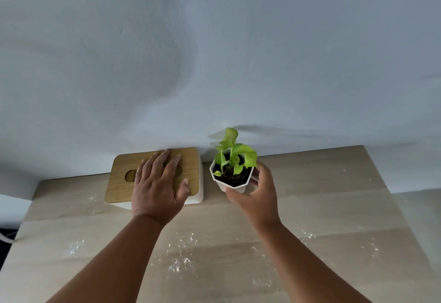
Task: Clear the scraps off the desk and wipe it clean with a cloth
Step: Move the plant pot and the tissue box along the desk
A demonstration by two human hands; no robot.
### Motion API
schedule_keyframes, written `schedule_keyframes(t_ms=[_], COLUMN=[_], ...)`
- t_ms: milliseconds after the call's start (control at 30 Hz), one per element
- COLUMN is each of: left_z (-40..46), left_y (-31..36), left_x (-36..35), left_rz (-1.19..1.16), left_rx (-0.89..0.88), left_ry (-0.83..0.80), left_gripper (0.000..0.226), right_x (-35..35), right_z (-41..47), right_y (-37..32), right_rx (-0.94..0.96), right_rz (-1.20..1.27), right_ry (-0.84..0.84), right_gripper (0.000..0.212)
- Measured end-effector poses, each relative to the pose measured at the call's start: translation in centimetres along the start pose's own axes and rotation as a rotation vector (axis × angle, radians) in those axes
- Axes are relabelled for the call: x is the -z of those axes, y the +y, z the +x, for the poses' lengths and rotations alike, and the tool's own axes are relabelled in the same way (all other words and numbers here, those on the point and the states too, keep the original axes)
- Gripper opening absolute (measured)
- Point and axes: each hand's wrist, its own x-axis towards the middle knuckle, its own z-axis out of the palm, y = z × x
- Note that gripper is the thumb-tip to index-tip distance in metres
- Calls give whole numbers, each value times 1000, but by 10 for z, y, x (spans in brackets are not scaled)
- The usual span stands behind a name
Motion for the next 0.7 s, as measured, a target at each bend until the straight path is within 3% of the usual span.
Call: schedule_keyframes(t_ms=[400, 700], left_z=[-1, 0], left_y=[1, 2], left_x=[2, 1], left_rz=[26, 25], left_rx=[-3, -5], left_ry=[-38, -19], left_gripper=[67, 67], right_x=[87, 168], right_z=[3, 37], right_y=[18, 30], right_rx=[-18, -13], right_rz=[-22, -39], right_ry=[174, 415], right_gripper=[85, 90])
